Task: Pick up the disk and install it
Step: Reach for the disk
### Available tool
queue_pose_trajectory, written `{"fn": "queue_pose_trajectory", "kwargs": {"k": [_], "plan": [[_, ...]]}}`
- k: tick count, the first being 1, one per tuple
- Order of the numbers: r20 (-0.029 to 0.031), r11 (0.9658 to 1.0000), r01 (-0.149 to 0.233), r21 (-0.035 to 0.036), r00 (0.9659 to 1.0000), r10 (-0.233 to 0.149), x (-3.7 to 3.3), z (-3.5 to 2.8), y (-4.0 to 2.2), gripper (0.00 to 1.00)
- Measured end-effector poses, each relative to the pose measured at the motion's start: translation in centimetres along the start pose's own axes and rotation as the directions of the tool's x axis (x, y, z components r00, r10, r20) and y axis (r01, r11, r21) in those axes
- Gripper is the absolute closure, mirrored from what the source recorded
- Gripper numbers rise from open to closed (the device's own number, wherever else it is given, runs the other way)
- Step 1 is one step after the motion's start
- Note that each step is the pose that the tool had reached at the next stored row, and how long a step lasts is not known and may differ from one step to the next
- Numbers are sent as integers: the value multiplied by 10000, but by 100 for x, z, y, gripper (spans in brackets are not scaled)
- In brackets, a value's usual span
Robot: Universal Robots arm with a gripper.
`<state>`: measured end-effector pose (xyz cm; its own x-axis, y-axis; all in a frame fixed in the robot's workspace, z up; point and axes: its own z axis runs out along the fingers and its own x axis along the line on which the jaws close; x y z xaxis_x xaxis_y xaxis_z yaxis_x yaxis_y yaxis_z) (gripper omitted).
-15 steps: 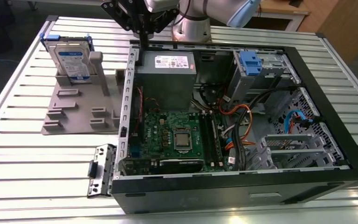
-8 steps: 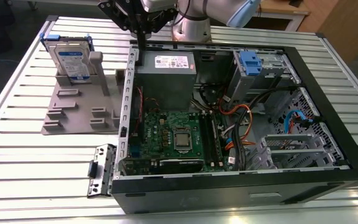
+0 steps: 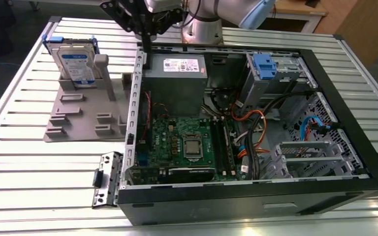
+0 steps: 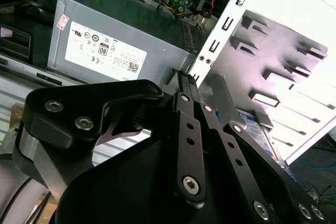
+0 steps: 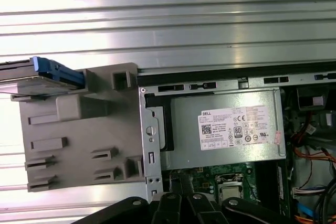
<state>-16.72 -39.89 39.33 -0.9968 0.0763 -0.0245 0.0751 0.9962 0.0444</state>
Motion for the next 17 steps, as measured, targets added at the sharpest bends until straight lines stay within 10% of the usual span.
{"fn": "queue_pose_trajectory", "kwargs": {"k": [17], "plan": [[0, 10000, 0, 0, 10000, 0, 84, -2, -6, 90]]}}
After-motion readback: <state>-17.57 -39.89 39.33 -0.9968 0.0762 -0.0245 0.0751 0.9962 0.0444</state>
